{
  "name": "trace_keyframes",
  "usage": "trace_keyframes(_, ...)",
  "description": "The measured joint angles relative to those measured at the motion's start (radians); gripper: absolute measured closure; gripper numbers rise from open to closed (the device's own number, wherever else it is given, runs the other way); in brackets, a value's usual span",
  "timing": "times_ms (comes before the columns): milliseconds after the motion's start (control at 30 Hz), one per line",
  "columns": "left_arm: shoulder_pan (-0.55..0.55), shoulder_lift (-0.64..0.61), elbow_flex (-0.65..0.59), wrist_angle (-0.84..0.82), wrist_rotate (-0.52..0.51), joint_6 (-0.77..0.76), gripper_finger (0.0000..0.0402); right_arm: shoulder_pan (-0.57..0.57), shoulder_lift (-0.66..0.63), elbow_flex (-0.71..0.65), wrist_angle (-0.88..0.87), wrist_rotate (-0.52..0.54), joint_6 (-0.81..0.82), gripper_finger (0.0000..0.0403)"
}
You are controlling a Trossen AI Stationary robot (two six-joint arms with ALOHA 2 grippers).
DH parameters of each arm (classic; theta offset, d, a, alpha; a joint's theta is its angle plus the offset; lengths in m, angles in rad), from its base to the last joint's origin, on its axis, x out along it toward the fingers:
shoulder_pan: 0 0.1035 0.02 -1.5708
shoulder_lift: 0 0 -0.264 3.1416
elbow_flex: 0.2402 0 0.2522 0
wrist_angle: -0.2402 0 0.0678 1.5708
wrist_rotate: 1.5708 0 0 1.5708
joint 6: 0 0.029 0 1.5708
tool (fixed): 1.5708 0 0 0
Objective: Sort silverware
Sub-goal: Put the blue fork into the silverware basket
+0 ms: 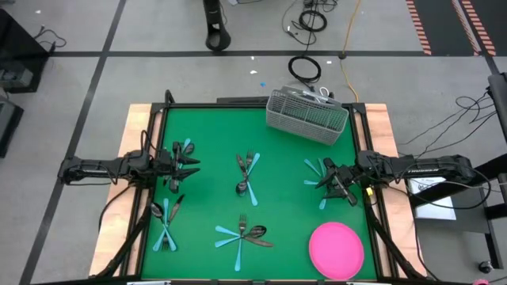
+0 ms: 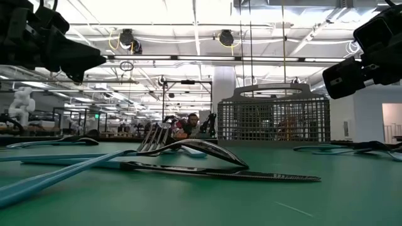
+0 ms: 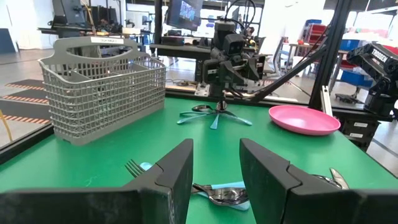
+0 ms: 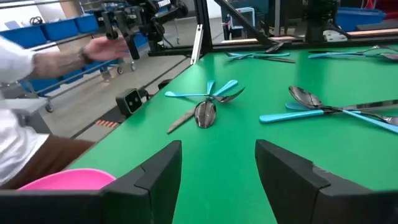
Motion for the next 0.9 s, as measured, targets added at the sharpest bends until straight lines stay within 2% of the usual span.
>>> trace_keyframes(167, 0.0, 0.0, 0.0, 0.002, 0.0, 0.006, 0.0269, 0.0, 0.0, 0.0, 0.011, 0.0, -0.01, 0.0206)
trace_keyframes(300, 0.0, 0.0, 0.0, 0.077, 0.001, -0.006, 0.0269, 0.0, 0.0, 0.0, 0.087, 0.069, 0.013, 0.0206)
trace_keyframes(400, 0.0, 0.0, 0.0, 0.165, 0.005, -0.1, 0.0269, 0.0, 0.0, 0.0, 0.167, 0.109, 0.021, 0.0206)
trace_keyframes(500, 0.0, 0.0, 0.0, 0.239, 0.005, -0.18, 0.0269, 0.0, 0.0, 0.0, 0.261, 0.221, 0.028, 0.0206)
trace_keyframes(633, 0.0, 0.0, 0.0, 0.281, 0.004, -0.203, 0.0269, 0.0, 0.0, 0.0, 0.344, 0.351, 0.097, 0.0206)
trace_keyframes(767, 0.0, 0.0, 0.0, 0.312, 0.005, -0.231, 0.0269, -0.001, 0.006, 0.038, 0.272, 0.468, 0.132, 0.0206)
trace_keyframes(900, 0.0, 0.0, 0.002, 0.327, -0.025, -0.17, 0.0269, -0.014, 0.073, 0.131, 0.054, 0.558, 0.157, 0.0206)
